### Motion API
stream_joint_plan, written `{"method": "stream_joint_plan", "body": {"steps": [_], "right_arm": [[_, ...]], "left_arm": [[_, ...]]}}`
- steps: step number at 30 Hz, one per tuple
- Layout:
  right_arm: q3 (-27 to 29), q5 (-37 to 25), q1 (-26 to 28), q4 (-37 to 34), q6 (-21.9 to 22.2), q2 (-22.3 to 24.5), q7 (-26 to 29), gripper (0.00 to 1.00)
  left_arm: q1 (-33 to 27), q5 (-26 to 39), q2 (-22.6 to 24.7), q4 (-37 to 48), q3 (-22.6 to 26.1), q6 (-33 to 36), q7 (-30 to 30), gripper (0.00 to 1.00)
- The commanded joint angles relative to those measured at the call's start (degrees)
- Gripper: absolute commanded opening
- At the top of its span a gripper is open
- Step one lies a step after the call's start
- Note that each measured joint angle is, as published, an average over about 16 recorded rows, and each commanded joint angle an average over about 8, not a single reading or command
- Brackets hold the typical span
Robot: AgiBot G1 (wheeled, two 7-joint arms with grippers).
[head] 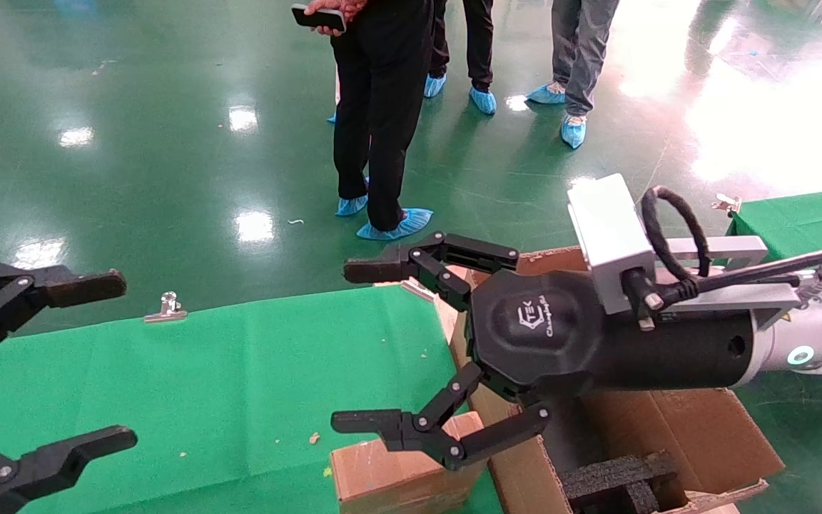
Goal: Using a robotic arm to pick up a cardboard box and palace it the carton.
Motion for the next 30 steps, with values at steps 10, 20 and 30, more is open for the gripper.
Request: {"method": "stream_joint_plan", "body": {"steps": [10, 20, 30], "right_arm": [[0.0, 0.0, 0.0, 0.0, 0.0, 0.0, 0.0, 1.00], [0.0, 0.0, 0.0, 0.0, 0.0, 0.0, 0.0, 1.00], [-1.3, -2.6, 0.7, 0.0, -0.8, 0.5, 0.8, 1.00]], "left_arm": [[0.0, 0.0, 0.0, 0.0, 0.0, 0.0, 0.0, 1.00], [0.0, 0.0, 0.0, 0.0, 0.0, 0.0, 0.0, 0.00], [0.0, 0.0, 0.0, 0.0, 0.0, 0.0, 0.0, 0.00]]}}
